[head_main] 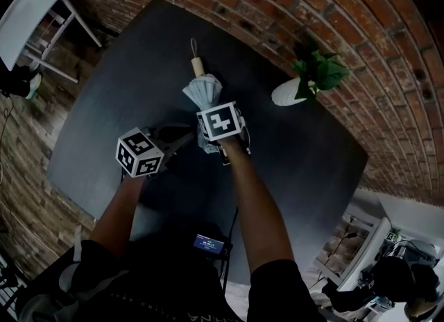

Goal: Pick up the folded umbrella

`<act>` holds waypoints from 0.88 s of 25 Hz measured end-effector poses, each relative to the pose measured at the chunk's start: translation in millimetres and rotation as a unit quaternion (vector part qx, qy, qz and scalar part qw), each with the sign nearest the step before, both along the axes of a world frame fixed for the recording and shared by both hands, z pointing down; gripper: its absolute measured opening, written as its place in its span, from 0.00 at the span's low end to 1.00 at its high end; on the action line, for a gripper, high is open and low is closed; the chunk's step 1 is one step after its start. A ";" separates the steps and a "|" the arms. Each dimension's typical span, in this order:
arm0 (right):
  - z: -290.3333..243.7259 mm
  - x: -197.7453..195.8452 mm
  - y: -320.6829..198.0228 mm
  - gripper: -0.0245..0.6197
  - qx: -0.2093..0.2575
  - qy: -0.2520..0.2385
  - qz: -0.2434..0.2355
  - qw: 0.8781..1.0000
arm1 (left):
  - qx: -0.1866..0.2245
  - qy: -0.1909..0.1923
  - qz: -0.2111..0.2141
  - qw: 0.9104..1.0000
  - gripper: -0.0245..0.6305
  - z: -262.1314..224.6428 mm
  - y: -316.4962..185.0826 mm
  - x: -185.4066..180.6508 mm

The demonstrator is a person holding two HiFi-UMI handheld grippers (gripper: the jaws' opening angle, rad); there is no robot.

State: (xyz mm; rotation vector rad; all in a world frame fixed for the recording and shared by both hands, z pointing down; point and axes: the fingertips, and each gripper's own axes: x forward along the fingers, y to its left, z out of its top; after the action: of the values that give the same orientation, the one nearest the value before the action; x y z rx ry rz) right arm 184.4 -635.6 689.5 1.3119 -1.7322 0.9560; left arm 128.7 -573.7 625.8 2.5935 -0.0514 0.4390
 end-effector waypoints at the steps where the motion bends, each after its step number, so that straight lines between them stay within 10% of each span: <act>1: 0.1 2.5 2.9 0.53 0.000 0.000 0.008 1.000 | 0.000 0.000 0.000 1.000 0.04 -1.1 2.1 -1.3; 22: -22.0 -32.6 116.9 0.51 0.044 -0.203 0.188 0.960 | 0.011 -0.014 0.013 1.000 0.04 -47.2 73.1 -38.6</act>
State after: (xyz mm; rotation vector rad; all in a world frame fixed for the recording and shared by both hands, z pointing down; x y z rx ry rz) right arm 151.7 -518.8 667.4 1.6270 -1.8772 1.4623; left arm 90.1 -500.5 578.6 2.6121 -0.0331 0.4870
